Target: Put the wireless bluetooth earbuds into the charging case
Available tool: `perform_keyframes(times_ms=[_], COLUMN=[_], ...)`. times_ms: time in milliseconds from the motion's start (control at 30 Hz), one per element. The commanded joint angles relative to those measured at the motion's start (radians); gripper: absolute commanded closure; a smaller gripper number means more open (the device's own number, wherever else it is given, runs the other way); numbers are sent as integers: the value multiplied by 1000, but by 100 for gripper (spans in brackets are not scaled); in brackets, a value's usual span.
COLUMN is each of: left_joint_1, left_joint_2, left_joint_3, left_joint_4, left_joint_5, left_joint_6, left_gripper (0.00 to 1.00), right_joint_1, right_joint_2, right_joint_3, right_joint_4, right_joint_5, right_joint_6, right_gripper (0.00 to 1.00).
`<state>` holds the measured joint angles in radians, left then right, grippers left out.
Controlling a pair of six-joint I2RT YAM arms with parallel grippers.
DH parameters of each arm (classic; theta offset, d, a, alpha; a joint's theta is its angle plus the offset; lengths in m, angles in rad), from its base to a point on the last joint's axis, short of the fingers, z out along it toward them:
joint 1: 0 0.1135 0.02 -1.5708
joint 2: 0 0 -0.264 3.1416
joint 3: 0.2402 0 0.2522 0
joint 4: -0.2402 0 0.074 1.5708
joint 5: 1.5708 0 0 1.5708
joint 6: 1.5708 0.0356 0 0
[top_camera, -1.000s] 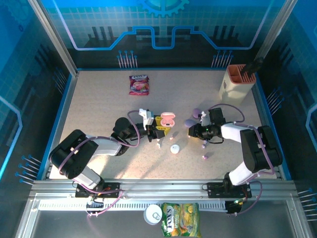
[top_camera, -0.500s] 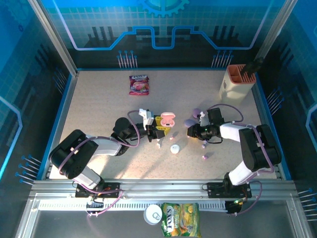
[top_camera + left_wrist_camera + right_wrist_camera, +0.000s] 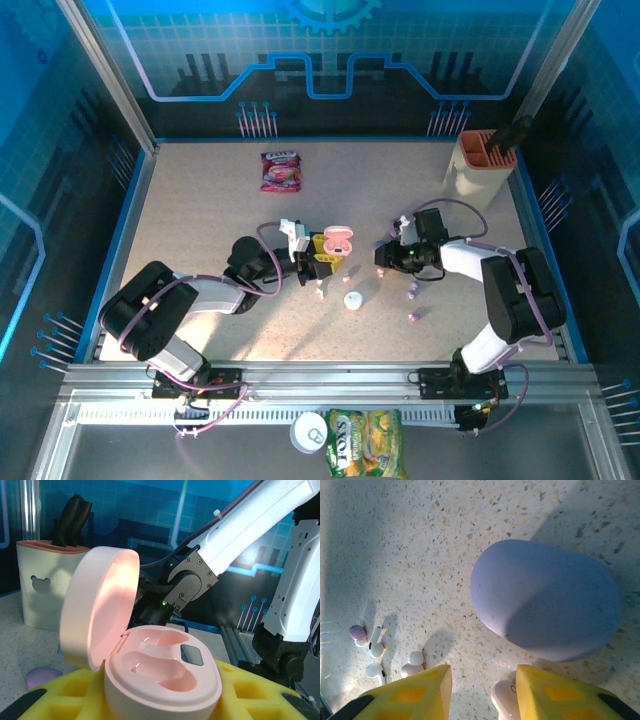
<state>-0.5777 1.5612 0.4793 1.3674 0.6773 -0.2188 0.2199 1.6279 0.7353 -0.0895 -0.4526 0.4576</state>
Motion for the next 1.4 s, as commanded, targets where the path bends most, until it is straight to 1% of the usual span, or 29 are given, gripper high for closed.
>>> perform_keyframes(times_ms=[0, 200, 367, 533, 667, 900, 967, 1167, 1367], left_joint_1=[8, 9, 9, 11, 11, 12, 12, 14, 14], left_joint_2=[-13, -18, -11, 3, 4, 4, 4, 7, 6], left_joint_3=[-14, -15, -10, -1, -1, -6, -7, -8, -11], left_joint_4=[33, 33, 33, 34, 34, 33, 34, 34, 34], left_joint_5=[28, 30, 32, 36, 38, 36, 34, 35, 36], left_joint_6=[14, 14, 13, 14, 12, 13, 15, 15, 15], left_gripper=[60, 60, 60, 60, 60, 60, 60, 60, 60], right_joint_1=[12, 12, 12, 12, 12, 12, 12, 15, 21], right_joint_2=[35, 30, -1, 9, 7, 10, 6, -8, -32], right_joint_3=[15, -12, -38, -40, -49, -55, -60, -69, -88], right_joint_4=[-29, -27, -27, -19, -6, -3, 6, 13, 9], right_joint_5=[-9, -27, -36, -46, -58, -62, -69, -90, -95], right_joint_6=[-21, -24, -24, -23, -13, -16, -8, -4, -2], right_gripper=[61, 62, 68, 74, 75, 81, 81, 75, 73])
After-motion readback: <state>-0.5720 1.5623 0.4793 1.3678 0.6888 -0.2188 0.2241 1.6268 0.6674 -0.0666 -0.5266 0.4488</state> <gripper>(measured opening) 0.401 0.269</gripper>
